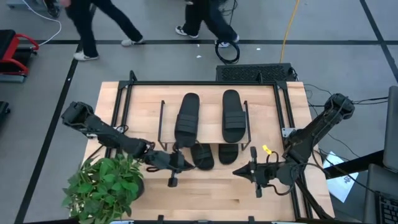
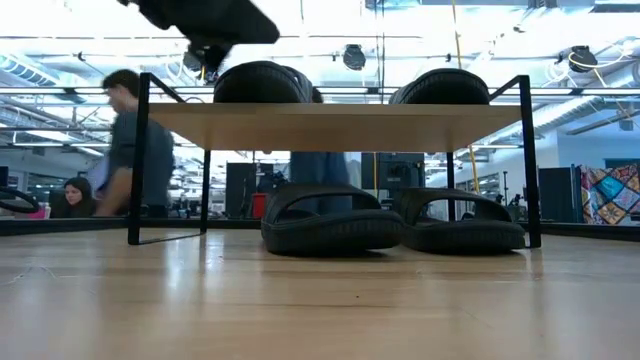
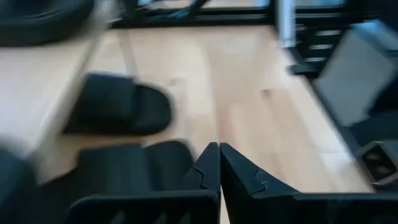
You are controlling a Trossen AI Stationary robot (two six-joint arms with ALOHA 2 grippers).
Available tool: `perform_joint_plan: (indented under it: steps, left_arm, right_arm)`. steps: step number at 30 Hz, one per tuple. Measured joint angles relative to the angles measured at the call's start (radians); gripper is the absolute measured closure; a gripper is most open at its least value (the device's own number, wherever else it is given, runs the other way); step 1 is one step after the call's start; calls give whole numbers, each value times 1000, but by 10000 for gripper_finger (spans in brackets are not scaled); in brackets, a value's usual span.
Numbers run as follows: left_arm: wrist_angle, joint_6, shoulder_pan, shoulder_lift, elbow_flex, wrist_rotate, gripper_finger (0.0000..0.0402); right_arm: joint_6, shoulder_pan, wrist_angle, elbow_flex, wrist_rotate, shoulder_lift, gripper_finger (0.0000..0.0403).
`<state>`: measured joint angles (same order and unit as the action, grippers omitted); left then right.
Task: Pick and place slides into the shelf
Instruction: Put the slide under the shelf
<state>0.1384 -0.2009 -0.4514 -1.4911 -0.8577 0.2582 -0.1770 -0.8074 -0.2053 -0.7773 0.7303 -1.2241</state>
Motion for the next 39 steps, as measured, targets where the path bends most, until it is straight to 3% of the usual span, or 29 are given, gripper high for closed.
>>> perform_joint_plan:
  steps: [3, 6, 10, 16, 23, 26, 34, 39]
  left_arm:
    - [95, 74, 25, -46, 0, -117, 399]
    - [159, 91, 49, -92, 0, -136, 400]
    - [199, 27, 73, -153, 0, -13, 400]
    - [274, 9, 67, -238, 0, 75, 399]
    - [290, 46, 18, -255, 0, 120, 396]
    - [299, 92, -31, -255, -1, 241, 397]
    - [54, 98, -156, -305, -171, 571, 401]
    - [-261, -36, -134, -422, -302, 634, 401]
  right_arm:
    - [-37, 0, 1, 0, 0, 20, 403]
    - [-71, 0, 17, 0, 0, 49, 403]
    - [-58, 0, 86, 0, 2, 101, 403]
    - [32, -41, 250, 0, 5, 145, 403]
    - [34, -96, 223, 0, 4, 146, 403]
    - [33, -122, 192, 0, 6, 146, 403]
    - [6, -144, 164, 0, 9, 146, 403]
    - [10, -144, 165, 0, 86, 146, 403]
